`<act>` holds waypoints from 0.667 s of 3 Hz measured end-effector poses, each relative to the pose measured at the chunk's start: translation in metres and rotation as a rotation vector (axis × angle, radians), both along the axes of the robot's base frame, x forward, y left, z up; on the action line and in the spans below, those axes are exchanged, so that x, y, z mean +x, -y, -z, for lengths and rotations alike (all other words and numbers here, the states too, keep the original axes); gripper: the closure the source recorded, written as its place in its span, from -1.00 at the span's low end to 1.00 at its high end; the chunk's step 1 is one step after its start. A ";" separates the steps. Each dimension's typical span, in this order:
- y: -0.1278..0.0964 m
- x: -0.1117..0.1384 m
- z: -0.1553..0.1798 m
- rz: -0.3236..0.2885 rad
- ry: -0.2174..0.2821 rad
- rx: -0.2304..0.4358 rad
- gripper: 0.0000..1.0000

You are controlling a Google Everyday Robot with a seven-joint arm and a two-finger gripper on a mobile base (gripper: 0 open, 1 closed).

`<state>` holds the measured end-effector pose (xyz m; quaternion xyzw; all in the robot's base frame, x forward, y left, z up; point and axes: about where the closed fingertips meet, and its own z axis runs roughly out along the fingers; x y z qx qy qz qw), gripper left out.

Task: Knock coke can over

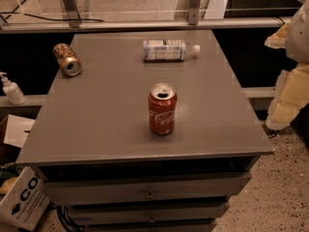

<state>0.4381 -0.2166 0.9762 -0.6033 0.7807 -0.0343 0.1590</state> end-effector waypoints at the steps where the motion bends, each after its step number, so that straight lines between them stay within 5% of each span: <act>1: -0.001 0.000 -0.001 -0.002 0.005 0.003 -1.00; 2: -0.012 0.002 0.009 0.010 0.001 0.098 -1.00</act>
Offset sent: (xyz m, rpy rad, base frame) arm 0.0075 0.0390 -0.0356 0.3457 0.0286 -0.0394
